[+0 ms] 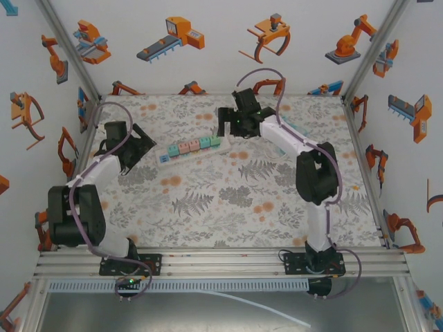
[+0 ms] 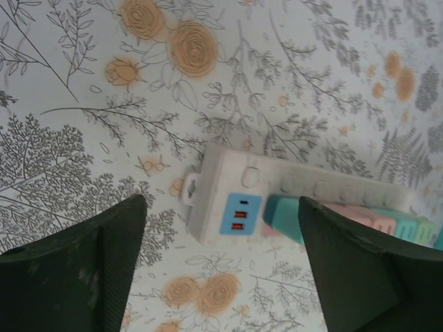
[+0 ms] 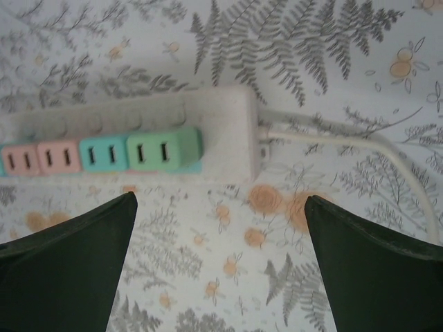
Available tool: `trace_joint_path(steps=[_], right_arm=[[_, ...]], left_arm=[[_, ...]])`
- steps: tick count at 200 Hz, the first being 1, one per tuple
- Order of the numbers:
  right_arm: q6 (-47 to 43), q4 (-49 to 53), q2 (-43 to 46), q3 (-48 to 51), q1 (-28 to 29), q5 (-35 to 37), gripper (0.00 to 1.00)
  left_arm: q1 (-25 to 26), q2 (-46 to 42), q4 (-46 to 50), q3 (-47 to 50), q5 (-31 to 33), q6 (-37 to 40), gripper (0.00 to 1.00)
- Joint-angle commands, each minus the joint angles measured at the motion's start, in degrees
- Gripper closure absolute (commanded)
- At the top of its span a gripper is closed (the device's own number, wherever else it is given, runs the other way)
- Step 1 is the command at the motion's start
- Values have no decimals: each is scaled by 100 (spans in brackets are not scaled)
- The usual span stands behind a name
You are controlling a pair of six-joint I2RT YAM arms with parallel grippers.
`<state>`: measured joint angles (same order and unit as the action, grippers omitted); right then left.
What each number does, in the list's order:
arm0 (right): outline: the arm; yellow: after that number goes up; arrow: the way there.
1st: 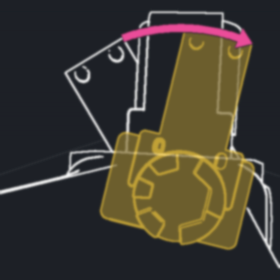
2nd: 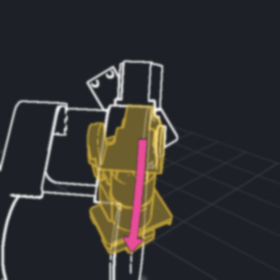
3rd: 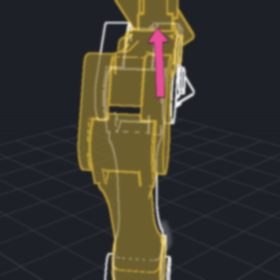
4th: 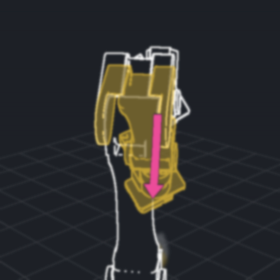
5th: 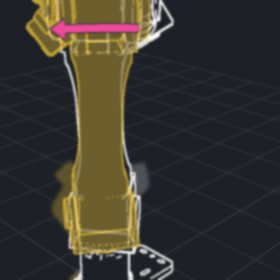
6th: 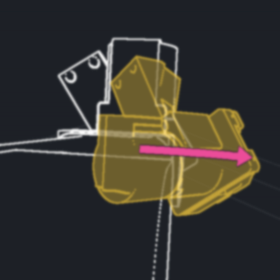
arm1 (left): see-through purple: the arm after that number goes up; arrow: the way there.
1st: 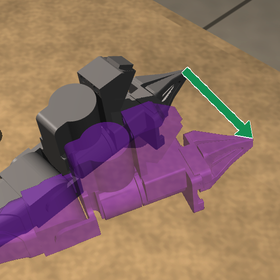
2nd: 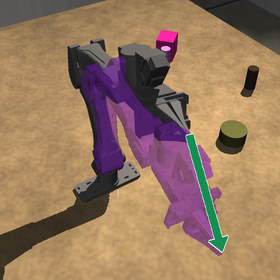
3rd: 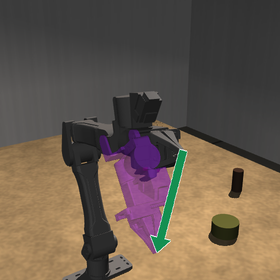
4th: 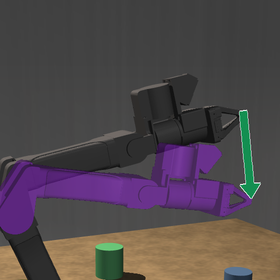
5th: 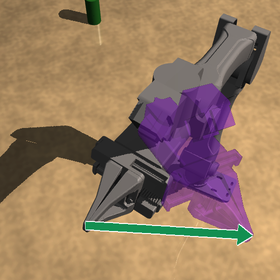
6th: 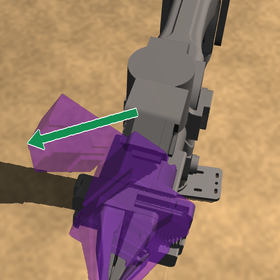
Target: Pull the plug off the socket
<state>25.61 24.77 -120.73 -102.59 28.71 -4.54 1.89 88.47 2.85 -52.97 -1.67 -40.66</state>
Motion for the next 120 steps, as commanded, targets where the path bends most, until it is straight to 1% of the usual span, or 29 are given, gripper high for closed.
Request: trace_joint_path(steps=[1, 9, 20, 32, 43, 51, 60, 70, 86, 90, 96, 103, 108, 120], right_arm=[[314, 281, -485, -722, -196, -188, 2], [323, 438, -729, -1001, -212, -239, 4], [348, 597, -994, -1297, -226, -232, 6], [367, 603, -1167, -1434, -233, -276, 9], [383, 552, -1278, -1517, -244, -338, 15], [401, 495, -1352, -1544, -250, -399, 17], [410, 484, -1449, -1616, -252, -483, 23], [425, 477, -1537, -1689, -252, -591, 25], [525, 419, -1639, -1686, -254, -741, 30], [545, 376, -1659, -1673, -252, -803, 35], [594, 327, -1685, -1638, -252, -924, 40], [687, 296, -1699, -1582, -252, -997, 42], [737, 222, -1704, -1509, -244, -1041, 45], [875, 73, -1655, -1268, -243, -1058, 48]], left_arm=[[-3, 389, 175, -490, -239, 126, 27], [-4, 563, 215, -591, -295, 148, 29], [0, 733, 264, -637, -283, 150, 30], [10, 859, 331, -659, -102, 125, 31], [22, 938, 365, -658, -10, 85, 34], [30, 1006, 348, -655, -47, 89, 34], [39, 1084, 335, -667, -102, 85, 36], [44, 1181, 324, -687, -179, 97, 39], [46, 1349, 390, -744, -282, 119, 48], [56, 1384, 413, -774, -321, 133, 50], [64, 1449, 463, -808, -379, 158, 51], [81, 1528, 515, -876, -447, 202, 51], [92, 1569, 566, -923, -489, 237, 52], [140, 1649, 611, -984, -585, 330, 56]])
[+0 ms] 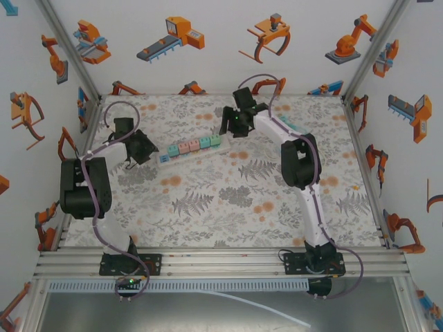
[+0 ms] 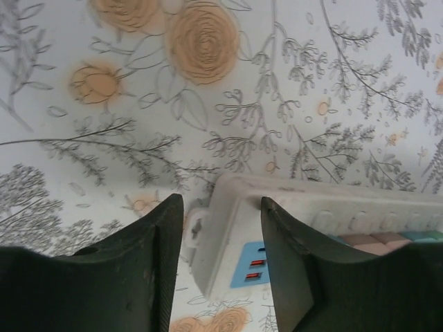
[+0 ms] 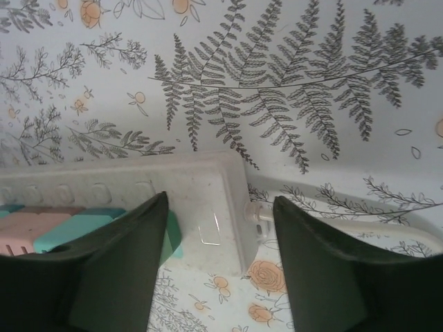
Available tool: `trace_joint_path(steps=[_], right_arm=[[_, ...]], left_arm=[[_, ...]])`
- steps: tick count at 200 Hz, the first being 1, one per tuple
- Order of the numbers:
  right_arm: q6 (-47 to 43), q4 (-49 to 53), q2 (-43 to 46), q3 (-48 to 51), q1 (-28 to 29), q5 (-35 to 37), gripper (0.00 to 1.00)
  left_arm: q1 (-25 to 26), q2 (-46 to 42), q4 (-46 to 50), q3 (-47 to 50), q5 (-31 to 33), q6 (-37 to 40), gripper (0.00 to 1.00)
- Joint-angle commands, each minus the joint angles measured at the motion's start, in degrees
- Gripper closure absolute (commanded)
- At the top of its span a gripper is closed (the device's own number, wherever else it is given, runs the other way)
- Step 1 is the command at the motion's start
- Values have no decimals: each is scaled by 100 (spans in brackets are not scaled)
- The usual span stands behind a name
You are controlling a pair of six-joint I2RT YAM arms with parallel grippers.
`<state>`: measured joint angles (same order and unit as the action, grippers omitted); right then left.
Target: Pull the plug off the socket
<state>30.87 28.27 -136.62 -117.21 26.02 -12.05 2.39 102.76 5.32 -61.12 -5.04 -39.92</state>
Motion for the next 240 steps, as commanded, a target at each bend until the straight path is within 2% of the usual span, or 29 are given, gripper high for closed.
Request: trace_joint_path(steps=[1, 58, 106, 162, 196, 240], right_arm=[[362, -291, -62, 214, 21, -306, 48], [633, -1050, 696, 1729, 94, -224, 52], [988, -2157, 2060, 3859, 154, 127, 54], [1174, -2682, 3623, 6019, 173, 510, 54], [1340, -2856, 4735, 7405, 184, 729, 54], [1270, -2744, 5720, 8232, 184, 1021, 54]], left_arm=[[97, 219, 364, -170, -259, 260, 56], [396, 169, 294, 99, -546, 322, 61], [760, -341, 278, 552, -706, 192, 71], [1722, -1226, 394, 1286, -262, 5, 71], [2291, -1426, 452, 1522, -142, -8, 71], [2887, -1513, 655, 1664, 199, -53, 70]])
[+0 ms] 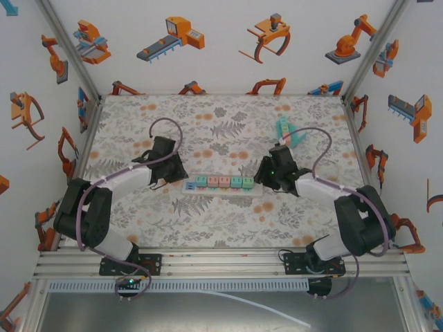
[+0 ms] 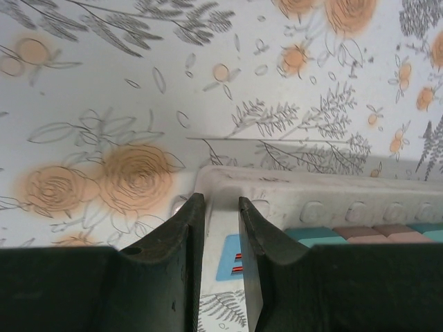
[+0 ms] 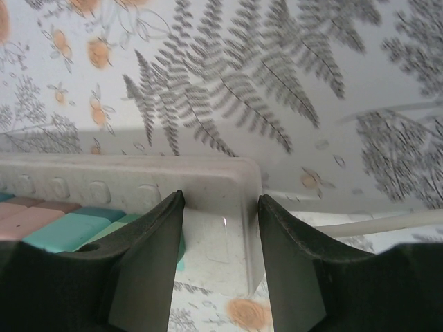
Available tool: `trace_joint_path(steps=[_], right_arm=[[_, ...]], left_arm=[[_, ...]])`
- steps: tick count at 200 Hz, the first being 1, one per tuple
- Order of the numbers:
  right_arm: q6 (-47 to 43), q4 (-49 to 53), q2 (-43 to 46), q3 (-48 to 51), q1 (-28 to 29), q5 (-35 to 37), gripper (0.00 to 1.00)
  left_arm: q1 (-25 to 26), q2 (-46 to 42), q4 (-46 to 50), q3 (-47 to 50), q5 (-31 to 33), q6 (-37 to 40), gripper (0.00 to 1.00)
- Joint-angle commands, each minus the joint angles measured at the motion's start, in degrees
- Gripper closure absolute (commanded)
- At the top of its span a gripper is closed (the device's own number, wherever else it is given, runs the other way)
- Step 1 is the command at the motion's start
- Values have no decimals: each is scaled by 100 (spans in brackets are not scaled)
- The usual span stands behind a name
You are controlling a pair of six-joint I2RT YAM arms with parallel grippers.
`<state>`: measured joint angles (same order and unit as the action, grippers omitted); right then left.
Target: Pull the plug off the socket
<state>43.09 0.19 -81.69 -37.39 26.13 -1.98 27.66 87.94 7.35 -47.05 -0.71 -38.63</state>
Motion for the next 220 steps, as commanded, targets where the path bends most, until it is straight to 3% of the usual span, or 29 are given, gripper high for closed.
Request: trace_joint_path(steps=[1, 64, 118, 146, 160, 184, 220], right_arm=[[45, 76, 234, 245, 173, 18, 54], [-144, 641, 611, -174, 173, 8, 46], [-1195, 1698, 1203, -1156, 173, 692, 41], [-2561, 1590, 1489, -1440, 173, 912, 39], [-3538, 1458, 1619, -1478, 174, 732, 33], [-5562, 1186, 1820, -1297, 173, 14, 23], [-8168, 1312, 1955, -947, 173, -1563, 22]], left_arm=[[366, -40, 451, 266, -226, -185, 70], [627, -491, 788, 423, 152, -244, 69], [627, -729, 1095, 120, 351, -56, 62], [627, -1069, 1231, -41, 373, 129, 60], [622, -1322, 1240, -42, 340, 248, 58], [627, -1730, 1114, 99, 102, 643, 54], [627, -2041, 936, 361, 114, 1065, 52]])
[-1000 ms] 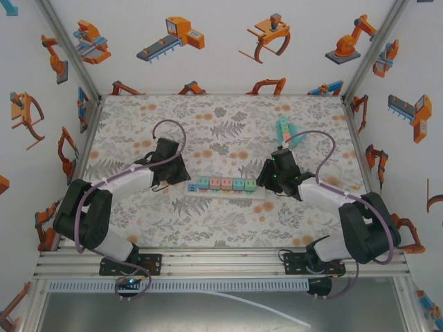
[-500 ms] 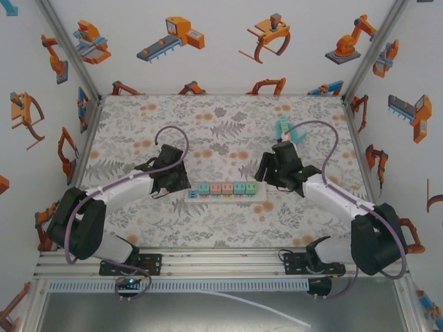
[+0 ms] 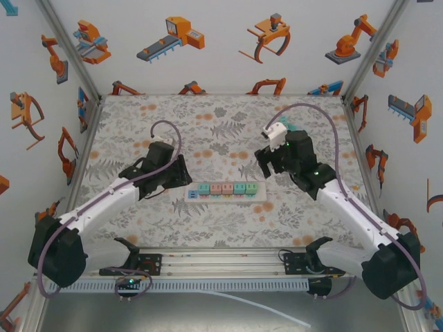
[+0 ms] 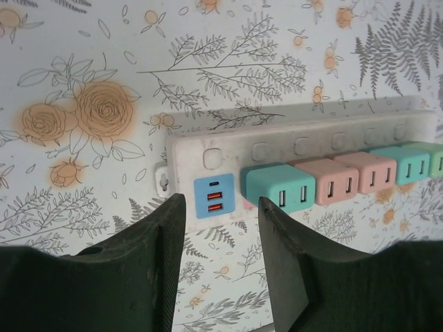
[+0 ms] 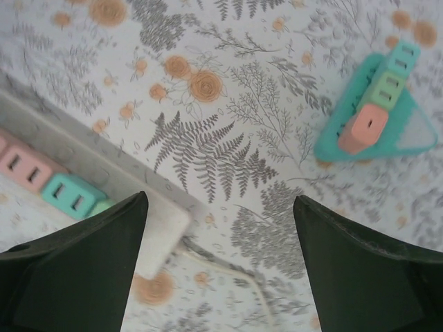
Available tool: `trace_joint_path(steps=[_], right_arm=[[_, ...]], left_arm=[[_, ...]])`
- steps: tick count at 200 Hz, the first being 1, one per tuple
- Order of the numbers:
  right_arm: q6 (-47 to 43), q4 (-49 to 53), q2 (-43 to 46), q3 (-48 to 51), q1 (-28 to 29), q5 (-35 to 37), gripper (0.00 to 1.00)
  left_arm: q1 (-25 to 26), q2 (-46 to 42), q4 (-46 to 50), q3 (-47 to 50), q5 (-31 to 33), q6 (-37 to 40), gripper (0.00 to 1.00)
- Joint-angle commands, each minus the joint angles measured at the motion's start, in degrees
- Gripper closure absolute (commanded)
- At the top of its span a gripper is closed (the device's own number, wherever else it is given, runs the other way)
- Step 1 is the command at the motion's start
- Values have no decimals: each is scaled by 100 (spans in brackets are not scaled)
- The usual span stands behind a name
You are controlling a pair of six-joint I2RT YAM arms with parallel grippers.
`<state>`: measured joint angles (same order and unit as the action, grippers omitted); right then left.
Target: Pull the plug off the socket
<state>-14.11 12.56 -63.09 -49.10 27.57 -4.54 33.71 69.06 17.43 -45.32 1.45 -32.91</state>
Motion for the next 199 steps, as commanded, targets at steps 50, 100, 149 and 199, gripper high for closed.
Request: trace_joint_path(steps=[50, 100, 149, 199], right_arm=[[-3913, 1059, -294, 204, 41, -2905, 24], [-4021, 917, -893, 252, 46, -3175, 29], [-4215, 939, -1586, 122, 55, -3151, 42], [-4258, 880, -2010, 51, 97, -3250, 53]], left_arm=[[21, -21, -452, 423, -110, 770, 49], [21, 670, -459, 239, -274, 783, 42], [25, 899, -473, 286, -168, 746, 41], [61, 978, -456, 414, -37, 668, 39]])
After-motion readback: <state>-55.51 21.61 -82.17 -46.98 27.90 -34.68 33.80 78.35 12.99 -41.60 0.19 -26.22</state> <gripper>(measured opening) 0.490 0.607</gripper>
